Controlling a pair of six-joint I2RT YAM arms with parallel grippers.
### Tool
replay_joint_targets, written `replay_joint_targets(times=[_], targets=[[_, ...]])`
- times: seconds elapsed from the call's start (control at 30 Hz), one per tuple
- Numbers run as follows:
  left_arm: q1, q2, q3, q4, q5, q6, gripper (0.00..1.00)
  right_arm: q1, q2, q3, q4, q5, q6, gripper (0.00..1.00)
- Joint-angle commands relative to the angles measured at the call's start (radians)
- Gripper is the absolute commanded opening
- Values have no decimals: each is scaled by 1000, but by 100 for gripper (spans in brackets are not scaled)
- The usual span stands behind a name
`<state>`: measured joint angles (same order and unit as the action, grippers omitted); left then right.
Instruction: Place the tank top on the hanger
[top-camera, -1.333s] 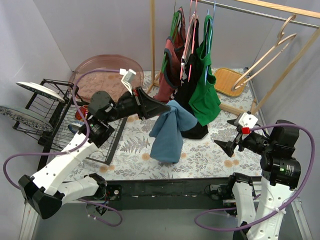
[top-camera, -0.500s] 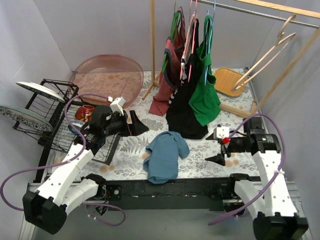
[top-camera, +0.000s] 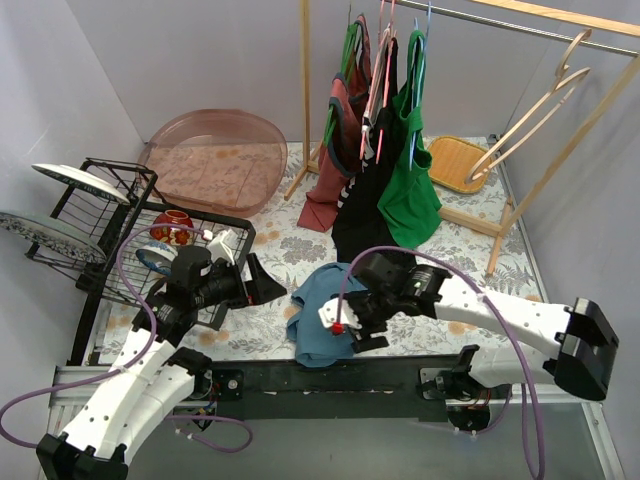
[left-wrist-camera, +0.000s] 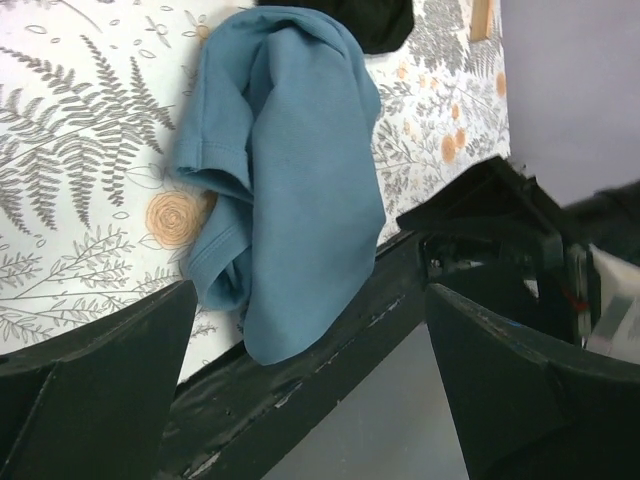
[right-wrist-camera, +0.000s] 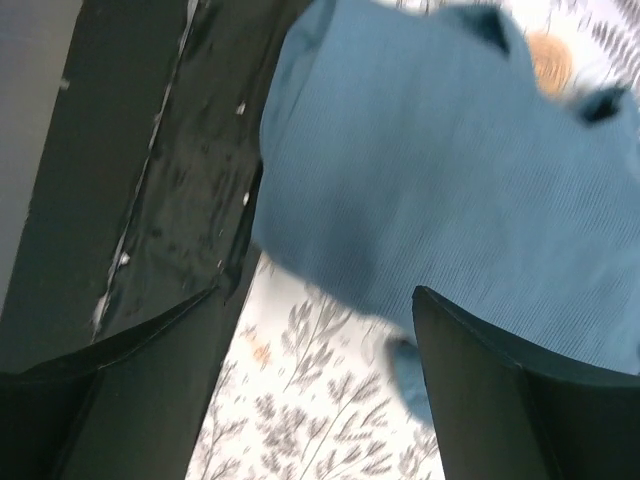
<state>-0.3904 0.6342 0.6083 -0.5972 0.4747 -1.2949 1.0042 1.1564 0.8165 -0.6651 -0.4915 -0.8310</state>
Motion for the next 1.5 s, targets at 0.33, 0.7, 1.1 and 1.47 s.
replay_joint_targets(times=[0.33,0.7,1.1,1.47], targets=[[-4,-2,31,-105,-277,-110,98,321,304,112,193,264,194,71],[-4,-41,11,-84,-211,-101,98,134,151,108,101,343,175,1],[-7,177,-42,43,119,-26,91,-380,-320,-166,99,571,115,1],[-346,407,53,39,-203,-76,83,-736,-325,-220,197,677,153,10]])
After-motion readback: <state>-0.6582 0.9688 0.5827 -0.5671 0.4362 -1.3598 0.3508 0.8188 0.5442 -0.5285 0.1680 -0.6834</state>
